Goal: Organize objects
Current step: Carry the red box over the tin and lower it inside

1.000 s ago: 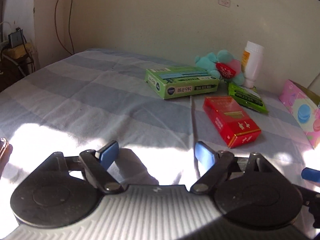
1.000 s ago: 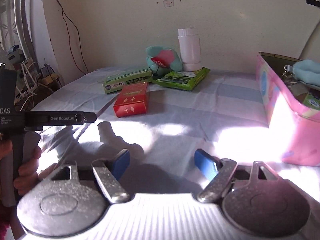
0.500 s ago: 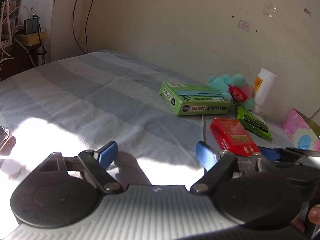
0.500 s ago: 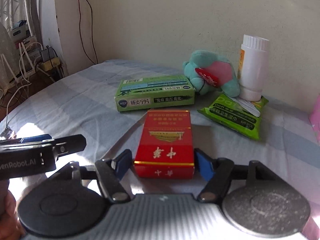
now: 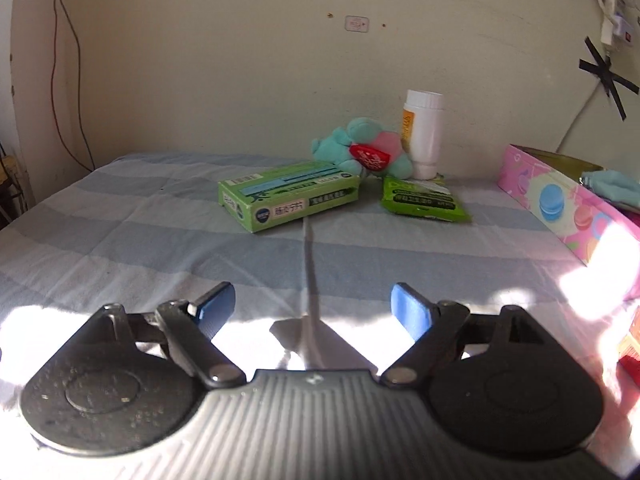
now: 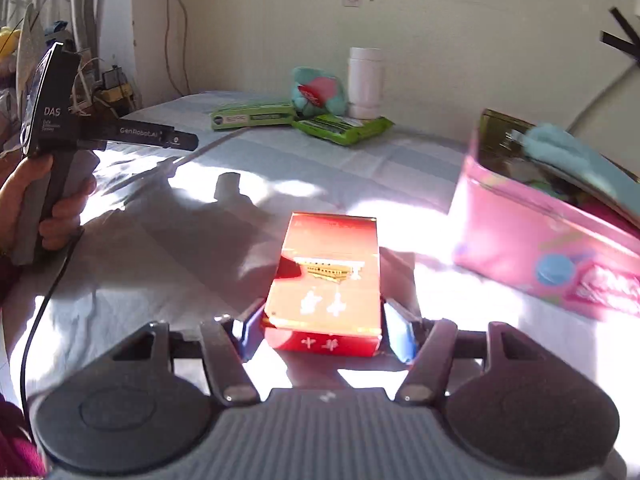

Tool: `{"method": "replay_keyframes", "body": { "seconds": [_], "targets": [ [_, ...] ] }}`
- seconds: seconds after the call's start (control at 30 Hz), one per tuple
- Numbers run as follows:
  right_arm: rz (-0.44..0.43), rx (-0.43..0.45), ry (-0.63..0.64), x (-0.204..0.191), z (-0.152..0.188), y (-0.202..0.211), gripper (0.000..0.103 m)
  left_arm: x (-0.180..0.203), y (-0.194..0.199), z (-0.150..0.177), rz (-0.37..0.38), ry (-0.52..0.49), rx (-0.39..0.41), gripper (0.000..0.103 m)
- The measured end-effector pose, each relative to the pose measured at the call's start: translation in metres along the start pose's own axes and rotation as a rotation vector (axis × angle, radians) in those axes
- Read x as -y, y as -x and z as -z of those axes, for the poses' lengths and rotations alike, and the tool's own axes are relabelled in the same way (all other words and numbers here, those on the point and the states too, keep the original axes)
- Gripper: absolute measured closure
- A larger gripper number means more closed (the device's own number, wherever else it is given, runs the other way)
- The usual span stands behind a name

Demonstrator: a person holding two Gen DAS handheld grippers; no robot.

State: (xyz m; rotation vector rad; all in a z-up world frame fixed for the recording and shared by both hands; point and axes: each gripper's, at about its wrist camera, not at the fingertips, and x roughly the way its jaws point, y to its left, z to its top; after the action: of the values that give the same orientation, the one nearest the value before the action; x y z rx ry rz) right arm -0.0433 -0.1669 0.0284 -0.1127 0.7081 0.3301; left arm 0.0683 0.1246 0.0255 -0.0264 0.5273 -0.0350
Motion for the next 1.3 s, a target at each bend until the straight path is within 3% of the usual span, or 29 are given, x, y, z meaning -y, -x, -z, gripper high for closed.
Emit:
{"method": "replay_keyframes", "body": {
  "seconds": [0.1,0.2,0.3,0.43,0.53,0.6,0.63,0.7,0.77,0.97,1.03,1.13,1.3],
  "targets": [
    [0.079,0.033,-0.107,0.025,0.031,0.032,0.043,0.037,0.004,-0.002,0.213,0.014,-0.052,0.017],
    [0.099,0.061,-0.168,0.035,0.045,0.049,0.037,0.091,0.009,-0.007,0.407,-0.031,-0.083,0.017],
    [0.138,0.082,-0.137,0.033,0.055,0.058,0.035,0.147,0.013,-0.007,0.534,-0.119,-0.102,0.016],
    [0.126,0.091,-0.086,0.027,0.052,0.057,0.034,0.194,0.008,0.003,0.595,-0.201,-0.160,0.016],
    [0.123,0.084,-0.048,0.028,0.048,0.048,0.029,0.203,0.001,0.015,0.628,-0.212,-0.230,0.017],
    [0.094,0.066,-0.041,0.030,0.047,0.040,0.032,0.207,-0.002,0.023,0.649,-0.215,-0.255,0.017],
    [0.068,0.075,-0.042,0.032,0.045,0.039,0.041,0.210,0.000,0.025,0.656,-0.237,-0.251,0.022],
    [0.038,0.088,-0.026,0.032,0.040,0.037,0.043,0.213,0.002,0.019,0.748,-0.219,-0.302,0.042],
    [0.027,0.126,-0.006,0.032,0.033,0.041,0.045,0.218,0.010,0.006,0.707,-0.233,-0.266,0.042],
    [0.048,0.292,-0.005,0.065,-0.016,0.069,0.045,0.237,0.024,-0.057,0.731,-0.244,-0.105,0.041],
    [0.066,0.311,0.001,0.080,-0.035,0.070,0.045,0.250,0.017,-0.077,0.728,-0.249,-0.069,0.040],
    [0.038,0.261,-0.036,0.111,-0.063,0.054,0.045,0.270,-0.014,-0.095,0.703,-0.237,-0.108,0.036],
    [-0.062,0.122,-0.165,0.174,-0.094,0.014,0.046,0.284,-0.083,-0.114,0.671,-0.165,-0.260,0.036]
  ]
}}
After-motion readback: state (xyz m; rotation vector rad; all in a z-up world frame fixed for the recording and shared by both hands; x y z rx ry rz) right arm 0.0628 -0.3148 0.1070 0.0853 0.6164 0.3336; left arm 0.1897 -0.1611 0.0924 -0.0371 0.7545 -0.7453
